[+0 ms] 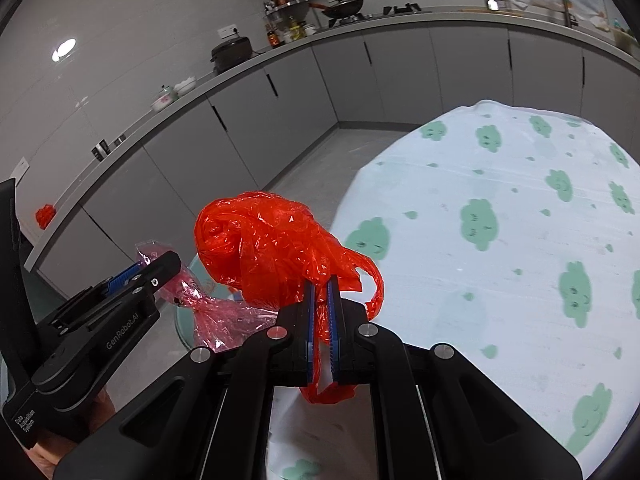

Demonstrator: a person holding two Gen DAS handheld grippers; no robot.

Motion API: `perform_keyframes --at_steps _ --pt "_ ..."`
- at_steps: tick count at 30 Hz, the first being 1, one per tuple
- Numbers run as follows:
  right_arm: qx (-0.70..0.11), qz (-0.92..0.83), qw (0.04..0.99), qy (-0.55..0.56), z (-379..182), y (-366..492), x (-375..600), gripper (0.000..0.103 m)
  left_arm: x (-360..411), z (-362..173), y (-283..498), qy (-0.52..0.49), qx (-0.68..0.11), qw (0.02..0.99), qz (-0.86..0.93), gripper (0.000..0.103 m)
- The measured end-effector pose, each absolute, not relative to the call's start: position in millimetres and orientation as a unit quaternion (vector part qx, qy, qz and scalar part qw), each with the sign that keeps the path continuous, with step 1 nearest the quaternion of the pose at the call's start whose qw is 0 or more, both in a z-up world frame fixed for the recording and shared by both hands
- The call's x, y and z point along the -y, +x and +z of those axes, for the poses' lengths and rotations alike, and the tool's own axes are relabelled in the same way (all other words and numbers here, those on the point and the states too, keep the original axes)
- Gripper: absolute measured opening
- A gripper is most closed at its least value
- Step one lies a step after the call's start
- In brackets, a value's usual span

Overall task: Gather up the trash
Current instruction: 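Carry both bags over the teal bucket and open both grippers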

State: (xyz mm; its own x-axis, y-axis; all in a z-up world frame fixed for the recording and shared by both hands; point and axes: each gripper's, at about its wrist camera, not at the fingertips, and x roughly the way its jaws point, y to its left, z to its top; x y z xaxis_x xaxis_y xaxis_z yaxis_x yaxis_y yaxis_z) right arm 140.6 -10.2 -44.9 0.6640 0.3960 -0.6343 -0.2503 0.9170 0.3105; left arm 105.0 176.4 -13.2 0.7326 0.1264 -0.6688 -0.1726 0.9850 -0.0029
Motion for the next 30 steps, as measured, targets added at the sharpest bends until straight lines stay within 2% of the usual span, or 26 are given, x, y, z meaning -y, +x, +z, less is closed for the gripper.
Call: perform_keyframes --at_steps 30 --pt "-0.426 0.177 0.882 0.1 -79.2 204.2 -71.7 0.007 -241.1 -55.8 153.2 -0.027 -0.398 0.906 0.14 0.026"
